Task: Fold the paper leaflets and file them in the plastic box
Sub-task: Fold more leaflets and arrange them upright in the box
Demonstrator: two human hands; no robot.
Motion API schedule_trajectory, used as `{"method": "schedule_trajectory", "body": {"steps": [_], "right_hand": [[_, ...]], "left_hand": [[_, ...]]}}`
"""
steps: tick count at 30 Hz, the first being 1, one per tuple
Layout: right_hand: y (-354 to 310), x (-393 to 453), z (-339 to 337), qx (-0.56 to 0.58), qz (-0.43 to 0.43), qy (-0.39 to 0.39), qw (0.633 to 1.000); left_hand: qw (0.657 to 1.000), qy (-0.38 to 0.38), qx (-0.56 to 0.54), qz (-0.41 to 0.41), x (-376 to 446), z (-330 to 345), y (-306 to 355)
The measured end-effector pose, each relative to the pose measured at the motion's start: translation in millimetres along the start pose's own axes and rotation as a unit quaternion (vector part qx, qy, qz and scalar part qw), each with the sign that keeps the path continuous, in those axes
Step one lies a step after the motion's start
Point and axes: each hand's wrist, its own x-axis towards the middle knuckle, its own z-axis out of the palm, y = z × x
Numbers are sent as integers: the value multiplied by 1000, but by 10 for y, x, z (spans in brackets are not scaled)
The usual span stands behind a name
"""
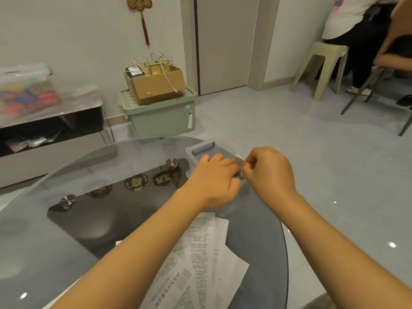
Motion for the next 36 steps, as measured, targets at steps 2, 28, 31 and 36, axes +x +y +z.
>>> {"method": "schedule_trajectory", "body": {"steps": [2,28,31,36], "right_hand": [[-18,1,15,-19,-1,-9,1000],[77,30,-145,114,60,-48,991],[54,-31,-204,110,31,-63,991],[-83,-262,-325,101,-40,-102,989]], "left_hand": [[1000,24,-6,-3,-13,19,-9],[996,-54,-46,-46,-80,-84,-10],[993,17,-95,-64,-243,-131,27],[989,44,-113,-89,-671,-218,233]]}}
